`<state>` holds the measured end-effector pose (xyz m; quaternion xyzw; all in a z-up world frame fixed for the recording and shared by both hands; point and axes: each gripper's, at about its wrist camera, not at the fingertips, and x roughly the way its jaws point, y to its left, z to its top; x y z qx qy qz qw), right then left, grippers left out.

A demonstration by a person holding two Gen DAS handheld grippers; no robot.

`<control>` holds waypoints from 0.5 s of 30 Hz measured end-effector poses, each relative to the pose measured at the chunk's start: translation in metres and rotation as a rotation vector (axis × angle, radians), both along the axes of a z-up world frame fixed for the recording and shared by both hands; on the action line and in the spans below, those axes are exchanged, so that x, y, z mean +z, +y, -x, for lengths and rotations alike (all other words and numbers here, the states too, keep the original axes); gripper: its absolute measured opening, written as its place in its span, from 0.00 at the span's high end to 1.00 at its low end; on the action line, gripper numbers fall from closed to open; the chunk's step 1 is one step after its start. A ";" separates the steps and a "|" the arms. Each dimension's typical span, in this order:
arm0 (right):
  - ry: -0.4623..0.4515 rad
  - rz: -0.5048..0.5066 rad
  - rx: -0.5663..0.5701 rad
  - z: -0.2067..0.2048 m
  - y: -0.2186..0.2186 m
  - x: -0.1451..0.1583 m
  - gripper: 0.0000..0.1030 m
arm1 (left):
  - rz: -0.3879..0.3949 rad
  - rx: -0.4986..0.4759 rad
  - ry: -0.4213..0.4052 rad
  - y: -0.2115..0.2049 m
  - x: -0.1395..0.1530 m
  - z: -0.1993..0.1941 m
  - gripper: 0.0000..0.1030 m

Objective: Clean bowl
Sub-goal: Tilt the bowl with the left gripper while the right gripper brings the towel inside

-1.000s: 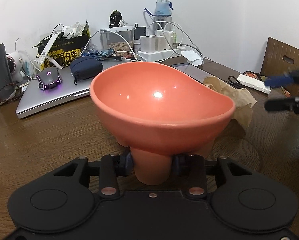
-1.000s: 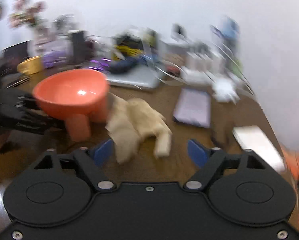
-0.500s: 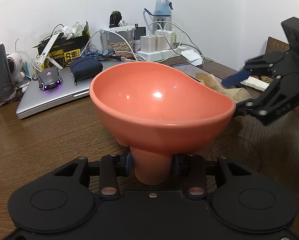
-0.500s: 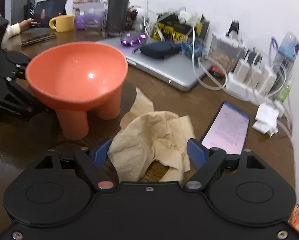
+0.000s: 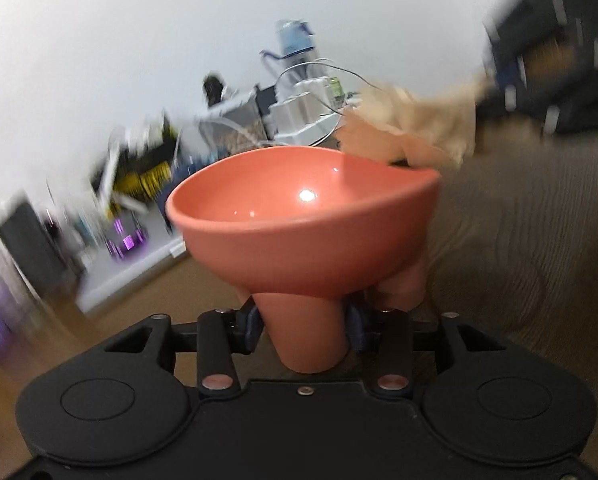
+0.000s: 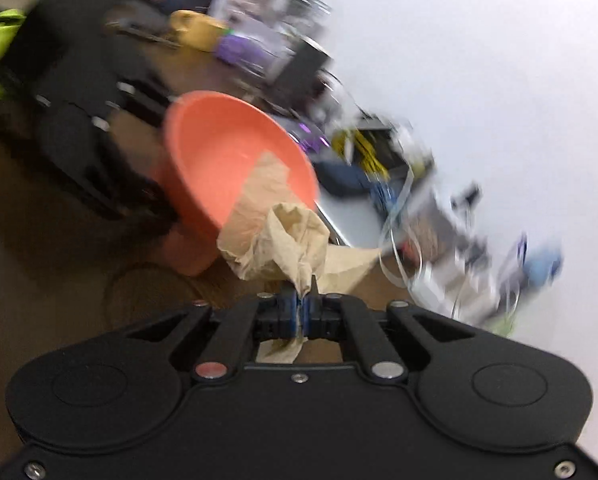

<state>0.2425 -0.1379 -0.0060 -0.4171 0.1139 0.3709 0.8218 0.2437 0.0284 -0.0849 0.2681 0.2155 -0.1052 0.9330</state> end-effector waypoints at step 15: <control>-0.019 0.141 0.175 0.016 0.048 -0.016 0.97 | -0.602 -0.200 -0.430 -0.041 -0.055 0.055 0.59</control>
